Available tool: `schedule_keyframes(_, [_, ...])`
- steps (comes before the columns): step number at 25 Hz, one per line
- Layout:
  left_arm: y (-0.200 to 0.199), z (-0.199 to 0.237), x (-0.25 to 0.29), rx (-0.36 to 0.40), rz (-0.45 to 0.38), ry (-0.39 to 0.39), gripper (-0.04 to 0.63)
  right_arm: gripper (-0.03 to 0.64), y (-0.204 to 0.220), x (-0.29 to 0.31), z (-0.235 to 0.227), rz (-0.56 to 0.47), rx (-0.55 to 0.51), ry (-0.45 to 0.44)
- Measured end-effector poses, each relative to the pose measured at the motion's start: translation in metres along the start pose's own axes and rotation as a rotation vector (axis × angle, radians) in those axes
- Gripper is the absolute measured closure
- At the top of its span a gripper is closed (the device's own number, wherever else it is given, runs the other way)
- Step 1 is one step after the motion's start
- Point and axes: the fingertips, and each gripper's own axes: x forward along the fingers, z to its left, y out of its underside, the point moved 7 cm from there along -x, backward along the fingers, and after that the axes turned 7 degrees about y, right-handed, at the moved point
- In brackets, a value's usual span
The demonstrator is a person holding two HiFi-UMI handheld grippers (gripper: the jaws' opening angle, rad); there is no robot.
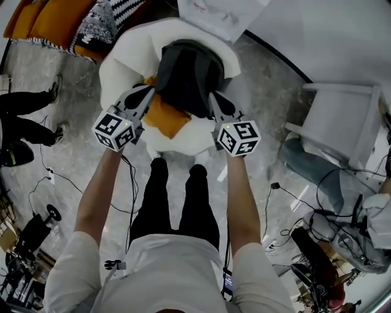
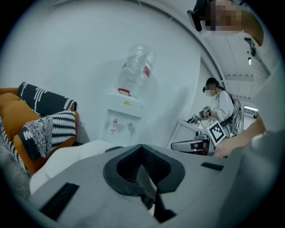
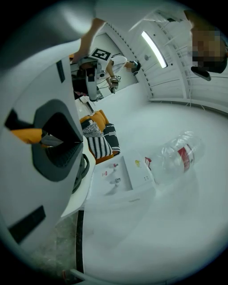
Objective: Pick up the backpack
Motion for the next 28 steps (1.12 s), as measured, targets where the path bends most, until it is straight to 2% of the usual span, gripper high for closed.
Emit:
schedule_keyframes(13, [0.071,0.081,0.063,-0.022,0.109,-0.012,0.592,0.611,0.056,0.071,-0.046,0.099,-0.037,0.057])
schedule_keyframes(23, [0.118,0.128,0.087,-0.014,0.188,-0.05,0.591,0.609,0.087,0.093,-0.062,0.131,-0.054,0.094])
schedule_keyframes(28, [0.127,0.145,0.094,-0.016,0.211,-0.06,0.538,0.591,0.096,0.099,-0.069,0.142,-0.055,0.108])
